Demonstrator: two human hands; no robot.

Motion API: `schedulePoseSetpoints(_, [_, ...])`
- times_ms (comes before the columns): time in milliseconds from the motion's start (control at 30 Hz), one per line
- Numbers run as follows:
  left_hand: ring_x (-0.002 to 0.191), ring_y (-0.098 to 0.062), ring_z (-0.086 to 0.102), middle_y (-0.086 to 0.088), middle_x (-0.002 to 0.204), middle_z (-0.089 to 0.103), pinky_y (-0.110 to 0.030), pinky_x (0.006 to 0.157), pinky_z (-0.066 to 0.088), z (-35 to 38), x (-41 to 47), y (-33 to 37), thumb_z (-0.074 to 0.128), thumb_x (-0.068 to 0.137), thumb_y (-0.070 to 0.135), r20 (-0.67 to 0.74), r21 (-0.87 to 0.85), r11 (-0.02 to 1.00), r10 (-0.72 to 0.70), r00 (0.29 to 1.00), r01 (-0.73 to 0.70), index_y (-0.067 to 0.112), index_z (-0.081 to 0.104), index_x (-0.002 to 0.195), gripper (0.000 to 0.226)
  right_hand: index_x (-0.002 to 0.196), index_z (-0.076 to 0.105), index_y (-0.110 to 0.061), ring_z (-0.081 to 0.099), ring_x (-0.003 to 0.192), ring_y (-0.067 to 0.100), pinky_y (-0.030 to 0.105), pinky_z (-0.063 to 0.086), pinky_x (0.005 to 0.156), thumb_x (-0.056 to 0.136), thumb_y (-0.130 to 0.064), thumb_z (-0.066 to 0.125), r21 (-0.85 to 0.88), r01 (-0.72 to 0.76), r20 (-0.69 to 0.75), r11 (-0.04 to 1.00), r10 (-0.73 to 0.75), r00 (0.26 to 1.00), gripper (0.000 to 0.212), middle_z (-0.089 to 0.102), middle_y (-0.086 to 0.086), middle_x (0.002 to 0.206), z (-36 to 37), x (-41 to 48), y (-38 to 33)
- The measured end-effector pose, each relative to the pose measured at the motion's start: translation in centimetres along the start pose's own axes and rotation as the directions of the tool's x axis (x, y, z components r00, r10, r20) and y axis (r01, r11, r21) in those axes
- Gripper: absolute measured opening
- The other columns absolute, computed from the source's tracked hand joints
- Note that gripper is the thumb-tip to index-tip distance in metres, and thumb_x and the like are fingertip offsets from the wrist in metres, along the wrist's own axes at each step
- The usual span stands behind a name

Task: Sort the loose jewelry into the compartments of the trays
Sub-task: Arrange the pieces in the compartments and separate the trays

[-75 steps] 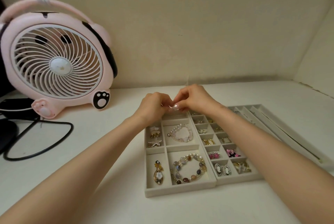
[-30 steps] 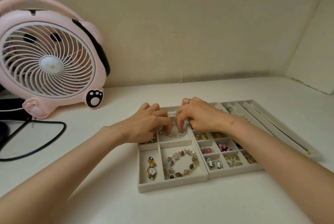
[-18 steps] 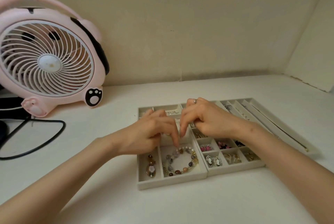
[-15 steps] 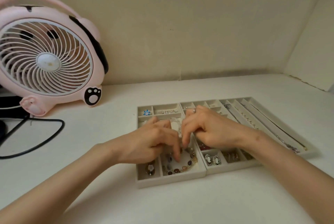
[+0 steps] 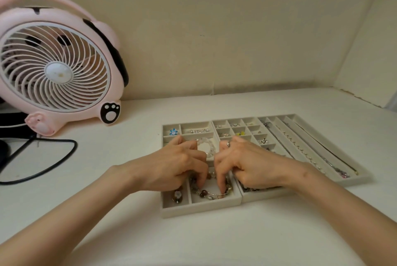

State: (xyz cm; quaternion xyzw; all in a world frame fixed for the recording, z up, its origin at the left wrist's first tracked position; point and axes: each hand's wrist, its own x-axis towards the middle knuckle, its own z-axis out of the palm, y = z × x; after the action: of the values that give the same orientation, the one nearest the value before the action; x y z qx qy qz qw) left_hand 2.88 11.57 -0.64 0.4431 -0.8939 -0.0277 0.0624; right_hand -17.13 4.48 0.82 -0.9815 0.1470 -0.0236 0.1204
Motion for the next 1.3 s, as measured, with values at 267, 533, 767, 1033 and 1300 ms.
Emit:
schedulePoseSetpoints(267, [0.087, -0.003, 0.049, 0.008, 0.096, 0.057, -0.015, 0.077, 0.037, -1.1, -1.2, -1.7, 0.042, 0.077, 0.006, -0.354, -0.349, 0.909, -0.351, 0.867, 0.226, 0.026, 0.063, 0.094, 0.034, 0.087, 0.073, -0.033, 0.049, 0.092, 0.001, 0.023, 0.029, 0.099, 0.083, -0.003, 0.046, 0.156, -0.082, -0.222, 0.984, 0.116, 0.968, 0.04, 0.062, -0.018, 0.089, 0.0, -0.1, 1.1])
schedulePoseSetpoints(533, [0.078, -0.014, 0.058, 0.0, 0.096, 0.062, -0.032, 0.073, 0.045, -1.5, -3.3, -3.6, 0.054, 0.09, 0.012, -0.395, -0.391, 0.708, -0.706, 0.588, 0.588, 0.015, 0.058, 0.104, 0.015, 0.103, 0.066, -0.03, 0.052, 0.1, 0.007, 0.026, 0.041, 0.09, 0.091, -0.01, 0.054, 0.221, -0.385, -0.462, 0.896, 0.444, 0.767, 0.026, 0.059, -0.01, 0.106, -0.6, -0.9, 5.4])
schedulePoseSetpoints(767, [0.05, -0.004, 0.061, 0.003, 0.064, 0.069, -0.015, 0.052, 0.042, 0.5, -4.7, -1.6, 0.051, 0.093, 0.034, -0.081, -0.476, 0.544, -0.809, 0.582, 0.691, 0.015, 0.057, 0.103, 0.023, 0.128, 0.055, -0.009, 0.039, 0.123, 0.035, 0.043, 0.039, 0.094, 0.094, -0.015, 0.047, 0.117, -0.867, -0.511, 0.485, 0.778, 0.366, 0.035, 0.05, 0.017, 0.13, -1.3, -6.5, 11.8])
schedulePoseSetpoints(1033, [0.045, -0.005, 0.057, 0.002, 0.07, 0.068, -0.015, 0.048, 0.04, 1.8, -3.9, 1.0, 0.044, 0.096, 0.034, -0.005, -0.51, 0.492, -0.822, 0.57, 0.705, 0.014, 0.048, 0.122, 0.034, 0.107, 0.064, -0.006, 0.056, 0.093, 0.031, 0.031, 0.041, 0.073, 0.093, -0.025, 0.05, 0.172, -0.961, -0.267, 0.218, 0.949, 0.168, 0.027, 0.062, 0.016, 0.111, -2.1, -11.3, 14.6])
schedulePoseSetpoints(1300, [0.095, -0.022, 0.062, -0.004, 0.107, 0.069, -0.029, 0.079, 0.047, 2.2, -2.4, -0.8, 0.039, 0.097, 0.028, -0.054, -0.338, 0.503, -0.854, 0.517, 0.796, 0.012, 0.045, 0.129, 0.037, 0.094, 0.074, -0.012, 0.06, 0.101, 0.035, 0.035, 0.048, 0.087, 0.085, -0.008, 0.062, 0.36, -0.879, -0.377, 0.312, 0.911, 0.168, 0.016, 0.068, 0.015, 0.108, -2.5, -10.6, 14.8])
